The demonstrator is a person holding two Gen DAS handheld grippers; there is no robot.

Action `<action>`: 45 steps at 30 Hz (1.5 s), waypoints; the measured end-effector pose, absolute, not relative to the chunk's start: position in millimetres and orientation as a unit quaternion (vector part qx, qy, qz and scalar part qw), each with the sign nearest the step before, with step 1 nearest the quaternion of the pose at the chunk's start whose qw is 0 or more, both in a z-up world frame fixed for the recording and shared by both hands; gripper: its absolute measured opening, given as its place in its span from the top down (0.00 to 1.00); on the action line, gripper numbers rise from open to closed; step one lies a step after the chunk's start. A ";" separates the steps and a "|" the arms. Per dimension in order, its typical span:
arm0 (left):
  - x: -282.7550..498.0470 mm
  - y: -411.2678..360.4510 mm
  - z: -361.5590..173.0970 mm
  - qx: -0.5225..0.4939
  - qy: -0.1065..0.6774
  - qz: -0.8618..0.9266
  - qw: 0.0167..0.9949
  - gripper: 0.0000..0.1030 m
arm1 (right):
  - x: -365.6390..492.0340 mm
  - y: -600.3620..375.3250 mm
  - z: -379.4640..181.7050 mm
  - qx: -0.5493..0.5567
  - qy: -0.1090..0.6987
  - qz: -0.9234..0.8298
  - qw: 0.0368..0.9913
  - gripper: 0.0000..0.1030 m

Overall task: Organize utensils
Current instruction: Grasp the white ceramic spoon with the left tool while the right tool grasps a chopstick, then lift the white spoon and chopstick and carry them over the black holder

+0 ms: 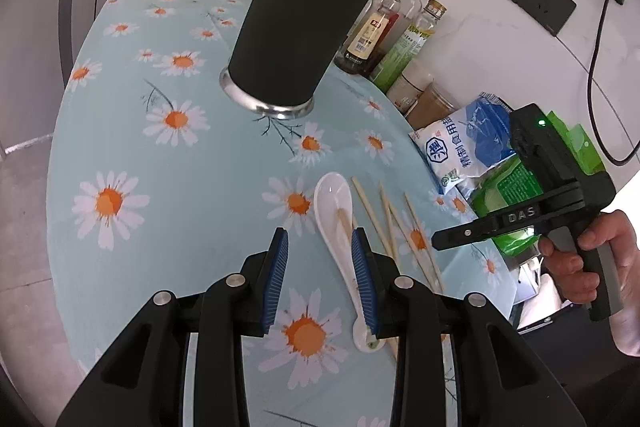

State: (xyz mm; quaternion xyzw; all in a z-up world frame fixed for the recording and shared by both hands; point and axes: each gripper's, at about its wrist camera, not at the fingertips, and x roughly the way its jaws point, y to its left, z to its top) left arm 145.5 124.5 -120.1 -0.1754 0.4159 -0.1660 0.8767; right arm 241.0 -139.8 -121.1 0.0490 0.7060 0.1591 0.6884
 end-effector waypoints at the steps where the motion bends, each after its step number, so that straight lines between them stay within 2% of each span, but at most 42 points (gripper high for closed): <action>1: 144.8 126.2 -121.5 -0.176 0.417 -0.166 0.876 0.69 | 240.8 -137.5 -121.9 0.044 0.707 0.152 0.689 0.73; 5: 144.1 132.3 -125.3 -0.177 0.417 -0.170 0.875 0.69 | 240.4 -128.9 -123.9 0.023 0.712 0.125 0.691 0.82; 13: 154.8 136.7 -131.0 -0.179 0.420 -0.186 0.870 0.69 | 236.8 -106.1 -130.1 -0.019 0.711 0.088 0.697 0.85; 18: 171.8 135.6 -136.9 -0.165 0.433 -0.196 0.864 0.69 | 230.8 -92.0 -130.9 -0.046 0.701 0.068 0.708 0.95; 26: 194.6 126.1 -142.7 -0.143 0.454 -0.217 0.853 0.69 | 233.7 -101.9 -129.7 -0.001 0.700 0.073 0.711 0.95; 39: 219.8 105.9 -153.9 -0.154 0.490 -0.252 0.820 0.70 | 220.1 -133.4 -86.6 0.037 0.666 0.103 0.738 0.95; 41: 221.7 104.4 -152.9 -0.148 0.490 -0.252 0.821 0.74 | 217.1 -139.4 -81.5 0.037 0.662 0.105 0.741 0.95; 42: 222.3 103.9 -152.8 -0.145 0.490 -0.254 0.821 0.85 | 214.2 -143.3 -80.5 0.041 0.661 0.108 0.741 0.95; 43: 222.9 102.4 -152.3 -0.139 0.490 -0.256 0.822 0.90 | 213.7 -145.0 -78.2 0.043 0.660 0.110 0.742 0.95; 45: 222.3 100.6 -150.8 -0.128 0.487 -0.256 0.825 0.95 | 216.5 -150.2 -78.4 0.045 0.658 0.112 0.744 0.95</action>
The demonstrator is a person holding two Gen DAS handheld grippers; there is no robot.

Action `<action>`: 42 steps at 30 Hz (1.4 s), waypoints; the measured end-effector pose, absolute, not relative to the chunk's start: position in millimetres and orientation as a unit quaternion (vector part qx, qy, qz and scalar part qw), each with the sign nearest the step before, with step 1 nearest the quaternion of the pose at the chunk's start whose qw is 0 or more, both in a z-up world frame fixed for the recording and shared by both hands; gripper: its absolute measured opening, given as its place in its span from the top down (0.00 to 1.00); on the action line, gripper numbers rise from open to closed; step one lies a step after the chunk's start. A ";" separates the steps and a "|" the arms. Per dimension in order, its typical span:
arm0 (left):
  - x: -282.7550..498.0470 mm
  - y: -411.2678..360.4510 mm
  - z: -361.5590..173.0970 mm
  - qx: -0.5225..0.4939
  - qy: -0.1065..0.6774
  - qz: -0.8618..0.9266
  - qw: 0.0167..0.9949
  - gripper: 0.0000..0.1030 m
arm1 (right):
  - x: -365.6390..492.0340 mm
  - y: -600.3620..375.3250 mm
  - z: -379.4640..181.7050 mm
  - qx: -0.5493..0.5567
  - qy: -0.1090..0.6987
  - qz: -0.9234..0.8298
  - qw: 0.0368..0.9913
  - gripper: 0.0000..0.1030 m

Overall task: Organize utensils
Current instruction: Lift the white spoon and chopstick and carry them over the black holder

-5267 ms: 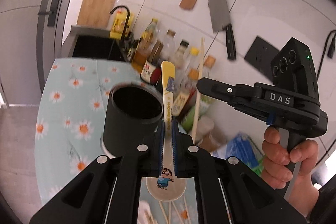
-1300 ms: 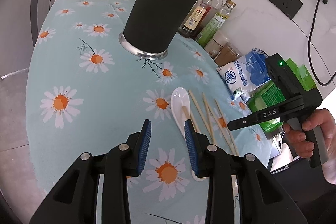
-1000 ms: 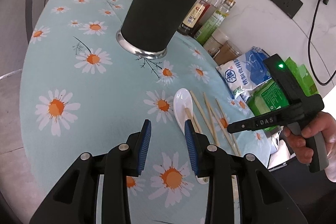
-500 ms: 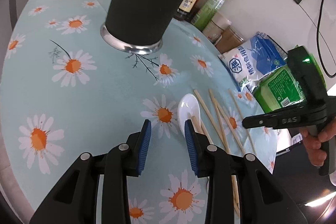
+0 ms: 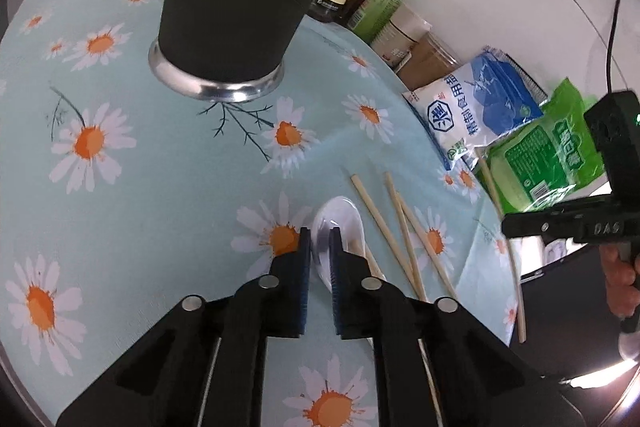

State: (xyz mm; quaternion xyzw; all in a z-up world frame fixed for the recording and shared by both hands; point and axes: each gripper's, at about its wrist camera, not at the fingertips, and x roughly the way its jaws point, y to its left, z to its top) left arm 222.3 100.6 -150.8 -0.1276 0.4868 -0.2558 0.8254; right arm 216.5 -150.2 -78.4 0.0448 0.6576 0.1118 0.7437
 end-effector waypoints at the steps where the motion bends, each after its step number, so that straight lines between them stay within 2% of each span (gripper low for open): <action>1: 222.4 99.3 -149.8 -0.125 0.486 -0.258 0.826 0.95 | 217.7 -152.5 -77.3 0.046 0.657 0.112 0.744 0.95; 11: 218.1 94.6 -125.0 -0.070 0.457 -0.204 0.863 0.96 | 230.5 -157.7 -80.0 0.045 0.657 0.143 0.739 0.95; 20: 219.3 104.5 -89.3 -0.073 0.413 -0.130 0.898 0.96 | 245.6 -136.9 -71.7 0.017 0.630 0.206 0.748 0.95; 26: 219.8 101.4 -60.1 -0.066 0.371 -0.090 0.922 0.96 | 252.4 -126.3 -54.1 -0.013 0.593 0.235 0.770 0.95; 42: 213.8 95.4 20.9 -0.055 0.292 -0.049 0.953 0.96 | 281.1 -104.3 -1.1 0.000 0.536 0.314 0.784 0.95</action>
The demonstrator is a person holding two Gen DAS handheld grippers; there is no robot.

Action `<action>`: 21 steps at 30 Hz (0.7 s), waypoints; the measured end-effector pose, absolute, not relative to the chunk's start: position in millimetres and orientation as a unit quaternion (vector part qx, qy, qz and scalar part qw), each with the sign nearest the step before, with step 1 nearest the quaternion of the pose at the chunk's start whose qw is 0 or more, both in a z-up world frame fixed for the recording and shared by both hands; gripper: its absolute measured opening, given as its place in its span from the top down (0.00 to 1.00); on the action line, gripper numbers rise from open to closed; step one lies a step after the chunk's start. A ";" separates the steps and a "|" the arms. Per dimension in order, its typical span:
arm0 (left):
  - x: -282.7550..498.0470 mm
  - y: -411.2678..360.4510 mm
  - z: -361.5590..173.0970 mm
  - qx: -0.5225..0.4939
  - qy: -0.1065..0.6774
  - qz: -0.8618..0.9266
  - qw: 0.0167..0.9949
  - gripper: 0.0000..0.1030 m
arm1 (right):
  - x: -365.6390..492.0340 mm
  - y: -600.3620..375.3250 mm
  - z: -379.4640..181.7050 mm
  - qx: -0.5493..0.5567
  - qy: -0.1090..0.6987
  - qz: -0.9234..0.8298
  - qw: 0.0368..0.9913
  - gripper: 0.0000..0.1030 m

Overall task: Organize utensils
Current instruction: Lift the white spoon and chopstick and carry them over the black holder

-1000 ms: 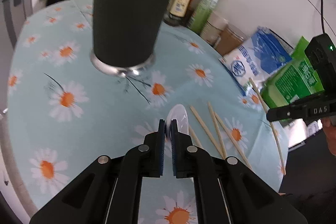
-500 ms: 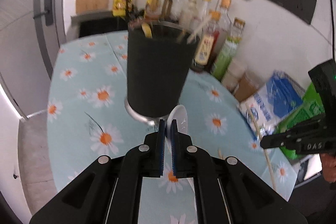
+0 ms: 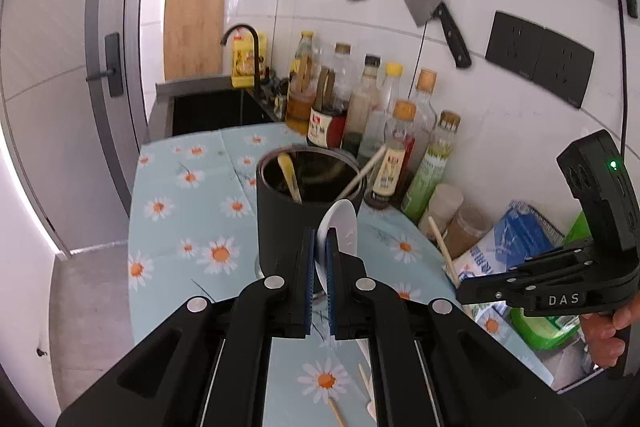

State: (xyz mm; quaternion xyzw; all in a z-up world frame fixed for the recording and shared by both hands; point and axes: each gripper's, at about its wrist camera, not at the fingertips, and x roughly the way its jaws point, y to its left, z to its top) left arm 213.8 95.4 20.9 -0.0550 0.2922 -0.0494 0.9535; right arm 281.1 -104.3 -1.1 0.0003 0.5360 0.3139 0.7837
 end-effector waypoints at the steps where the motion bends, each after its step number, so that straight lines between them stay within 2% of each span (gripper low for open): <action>1: 213.4 95.5 24.8 -0.054 0.288 -0.048 0.955 0.96 | 282.6 -102.3 3.1 0.002 0.530 0.319 0.786 0.95; 21: 249.9 119.0 84.9 -0.064 0.193 -0.011 0.979 0.96 | 346.4 -69.3 86.8 0.067 0.340 0.410 0.844 0.95</action>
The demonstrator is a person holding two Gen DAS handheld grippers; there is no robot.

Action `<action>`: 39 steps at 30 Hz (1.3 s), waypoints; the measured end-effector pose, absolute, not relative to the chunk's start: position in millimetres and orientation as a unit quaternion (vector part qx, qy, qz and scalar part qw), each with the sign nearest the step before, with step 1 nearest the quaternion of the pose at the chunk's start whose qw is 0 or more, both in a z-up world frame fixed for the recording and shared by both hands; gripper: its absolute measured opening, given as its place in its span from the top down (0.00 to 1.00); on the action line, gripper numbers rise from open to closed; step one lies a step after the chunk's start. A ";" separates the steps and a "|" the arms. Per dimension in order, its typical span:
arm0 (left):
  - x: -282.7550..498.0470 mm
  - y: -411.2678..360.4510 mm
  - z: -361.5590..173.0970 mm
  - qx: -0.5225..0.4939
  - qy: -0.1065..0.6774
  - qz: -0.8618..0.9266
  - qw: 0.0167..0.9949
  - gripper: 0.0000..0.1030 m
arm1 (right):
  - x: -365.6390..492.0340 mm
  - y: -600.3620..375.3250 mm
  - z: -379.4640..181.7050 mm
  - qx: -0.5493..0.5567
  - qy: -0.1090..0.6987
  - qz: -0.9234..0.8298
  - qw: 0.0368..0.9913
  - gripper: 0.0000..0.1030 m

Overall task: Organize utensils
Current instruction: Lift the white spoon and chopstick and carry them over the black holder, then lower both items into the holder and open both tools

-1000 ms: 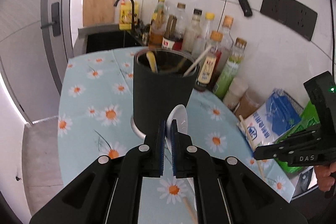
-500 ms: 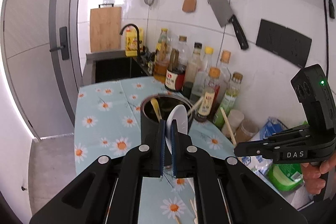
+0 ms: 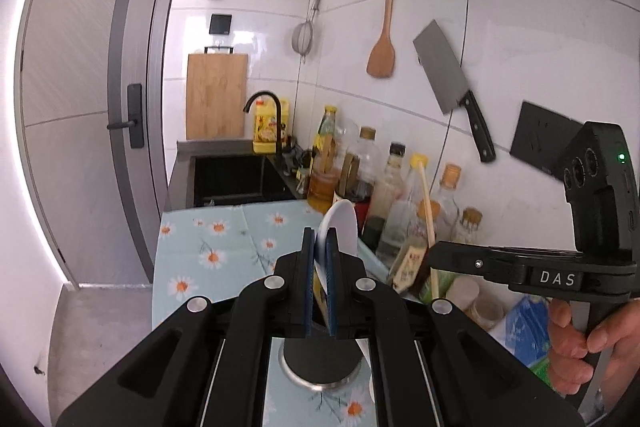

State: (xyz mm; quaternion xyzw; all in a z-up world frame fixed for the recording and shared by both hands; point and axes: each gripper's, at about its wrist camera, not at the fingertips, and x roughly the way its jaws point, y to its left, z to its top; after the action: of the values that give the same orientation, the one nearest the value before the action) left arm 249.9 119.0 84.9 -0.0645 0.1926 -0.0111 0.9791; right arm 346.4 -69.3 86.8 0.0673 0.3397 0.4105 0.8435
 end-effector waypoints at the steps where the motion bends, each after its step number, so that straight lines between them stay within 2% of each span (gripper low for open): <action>1: 253.8 119.5 87.8 -0.064 0.189 -0.011 0.980 0.96 | 349.0 -67.9 90.3 0.067 0.333 0.411 0.846 0.95; 6: 270.7 125.0 104.5 -0.055 0.167 -0.009 0.984 0.96 | 368.2 -61.5 109.3 0.081 0.299 0.414 0.856 0.95; 12: 286.4 139.3 121.3 -0.056 0.141 -0.002 0.988 0.96 | 381.7 -57.7 130.9 0.079 0.217 0.420 0.878 0.95; 22: 308.3 142.4 113.3 -0.056 0.122 0.001 0.991 0.96 | 398.5 -48.9 118.0 0.087 0.165 0.416 0.890 0.95; 39: 324.8 125.8 56.5 -0.042 0.146 0.029 0.988 0.96 | 403.4 -34.4 61.7 0.079 0.205 0.394 0.892 0.95</action>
State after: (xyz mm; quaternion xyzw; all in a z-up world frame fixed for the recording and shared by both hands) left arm 324.8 125.8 56.5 -0.0425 0.1463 0.0290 0.9879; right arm 403.4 -34.4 61.7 0.0791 0.2054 0.3942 0.8923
